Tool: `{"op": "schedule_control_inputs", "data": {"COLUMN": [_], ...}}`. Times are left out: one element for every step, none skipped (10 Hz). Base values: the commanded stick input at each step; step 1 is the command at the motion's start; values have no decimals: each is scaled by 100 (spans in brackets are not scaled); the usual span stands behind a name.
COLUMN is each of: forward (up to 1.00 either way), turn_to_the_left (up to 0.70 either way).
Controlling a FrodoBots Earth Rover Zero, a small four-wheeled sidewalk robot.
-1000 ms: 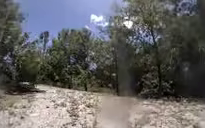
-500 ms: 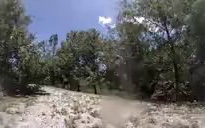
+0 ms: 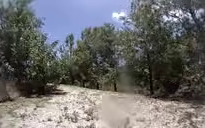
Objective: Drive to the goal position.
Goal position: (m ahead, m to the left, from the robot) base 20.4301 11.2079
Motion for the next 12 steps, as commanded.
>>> {"op": "schedule_control_inputs", "data": {"forward": [85, 85, 85, 85, 85, 85, 85, 85, 85, 85, 85, 85], "turn_to_the_left": [0, 0, 0, 0, 0, 11, 30, 34, 23, 0, 0, 0]}}
